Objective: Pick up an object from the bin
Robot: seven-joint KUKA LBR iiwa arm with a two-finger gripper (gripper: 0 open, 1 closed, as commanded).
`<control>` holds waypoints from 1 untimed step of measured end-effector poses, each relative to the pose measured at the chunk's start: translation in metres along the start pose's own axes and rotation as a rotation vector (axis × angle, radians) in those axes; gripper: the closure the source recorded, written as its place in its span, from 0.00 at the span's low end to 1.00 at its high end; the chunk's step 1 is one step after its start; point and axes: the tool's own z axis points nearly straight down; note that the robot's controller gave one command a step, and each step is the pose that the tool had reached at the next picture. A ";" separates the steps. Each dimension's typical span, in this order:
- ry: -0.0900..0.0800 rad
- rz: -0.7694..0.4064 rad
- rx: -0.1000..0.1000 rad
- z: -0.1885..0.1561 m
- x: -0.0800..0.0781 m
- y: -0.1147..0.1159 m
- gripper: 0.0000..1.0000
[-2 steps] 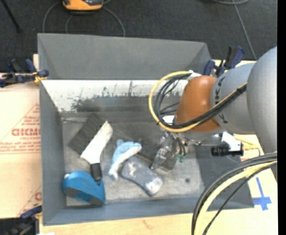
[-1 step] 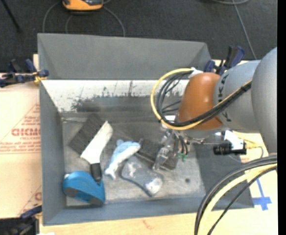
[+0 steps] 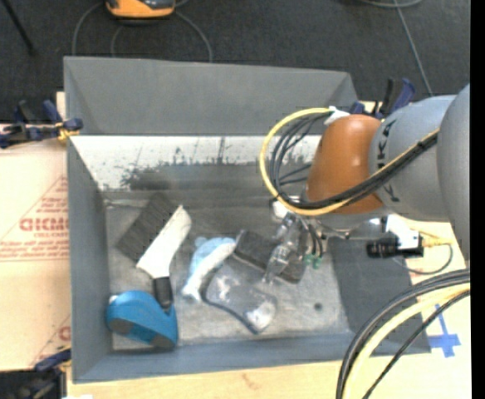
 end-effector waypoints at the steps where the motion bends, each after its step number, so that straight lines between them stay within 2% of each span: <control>1: -0.002 -0.001 -0.001 -0.018 0.000 0.000 1.00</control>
Offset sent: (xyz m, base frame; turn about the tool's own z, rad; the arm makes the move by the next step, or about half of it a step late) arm 0.0000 0.0000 0.0130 0.0000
